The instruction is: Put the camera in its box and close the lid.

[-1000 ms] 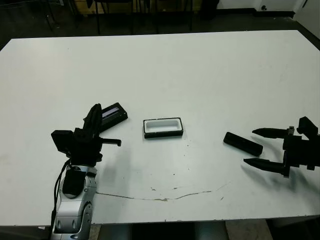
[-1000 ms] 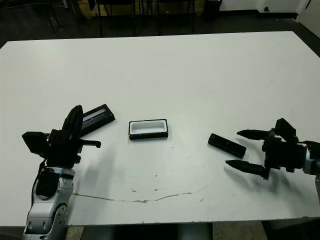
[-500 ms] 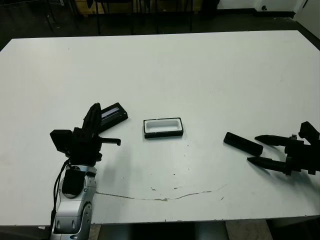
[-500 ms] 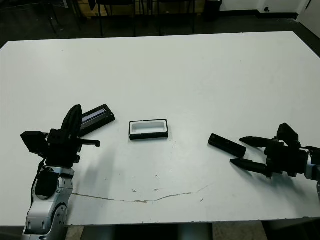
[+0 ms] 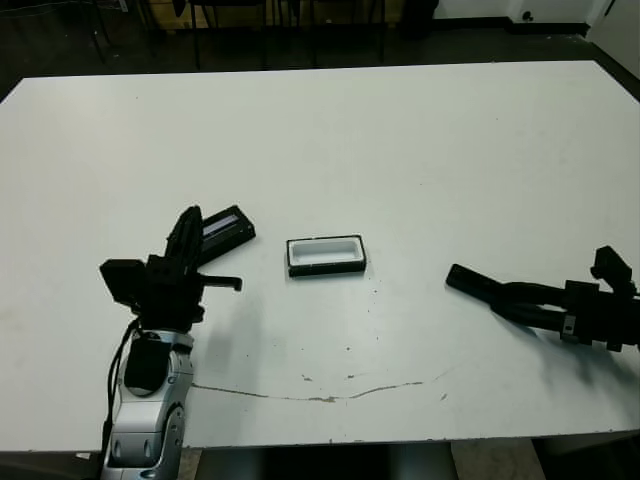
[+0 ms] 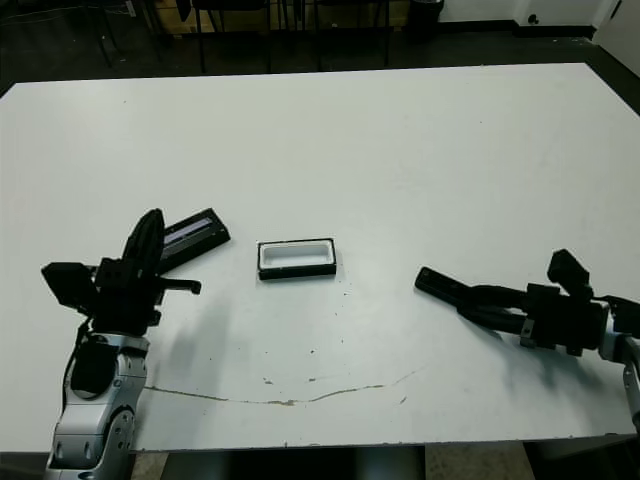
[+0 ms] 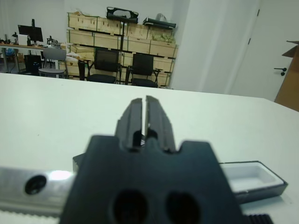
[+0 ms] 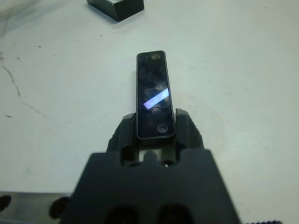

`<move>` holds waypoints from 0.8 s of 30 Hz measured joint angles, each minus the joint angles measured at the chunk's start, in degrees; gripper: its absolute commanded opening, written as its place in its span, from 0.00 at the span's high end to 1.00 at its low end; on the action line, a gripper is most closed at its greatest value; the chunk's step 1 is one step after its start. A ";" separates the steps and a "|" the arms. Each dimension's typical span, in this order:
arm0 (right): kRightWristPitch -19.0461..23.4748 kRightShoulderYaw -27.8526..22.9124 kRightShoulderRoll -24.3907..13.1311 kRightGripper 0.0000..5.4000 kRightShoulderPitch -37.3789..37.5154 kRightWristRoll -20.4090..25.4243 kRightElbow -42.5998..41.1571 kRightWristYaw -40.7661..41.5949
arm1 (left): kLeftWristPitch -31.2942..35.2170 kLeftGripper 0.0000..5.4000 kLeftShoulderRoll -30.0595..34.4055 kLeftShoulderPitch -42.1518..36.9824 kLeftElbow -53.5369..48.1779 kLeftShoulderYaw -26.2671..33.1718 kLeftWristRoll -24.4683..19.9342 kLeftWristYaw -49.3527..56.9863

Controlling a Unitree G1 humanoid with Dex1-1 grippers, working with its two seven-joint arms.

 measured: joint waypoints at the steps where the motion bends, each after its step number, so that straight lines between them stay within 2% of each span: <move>1: 0.45 0.02 -0.03 0.89 0.18 -0.02 -0.69 -0.04 | 0.00 1.00 0.00 0.01 0.00 0.00 0.00 0.06; 5: 1.63 -0.30 -0.41 0.89 1.28 -0.11 -3.54 -1.24 | -0.01 1.00 -0.01 0.02 0.00 0.00 0.03 0.08; 14: -0.18 -5.55 1.59 0.89 1.10 0.67 -4.06 -9.59 | -0.02 1.00 -0.01 0.11 -0.01 -0.04 0.40 0.14; 20: -1.91 -5.48 2.41 0.90 -8.89 1.37 -4.00 -9.74 | -0.03 1.00 -0.06 0.23 -0.08 -0.10 0.29 0.11; 24: 3.39 -1.99 3.10 0.90 -16.77 1.11 -3.88 -9.45 | -0.04 1.00 -0.09 0.43 -0.25 -0.09 0.21 0.09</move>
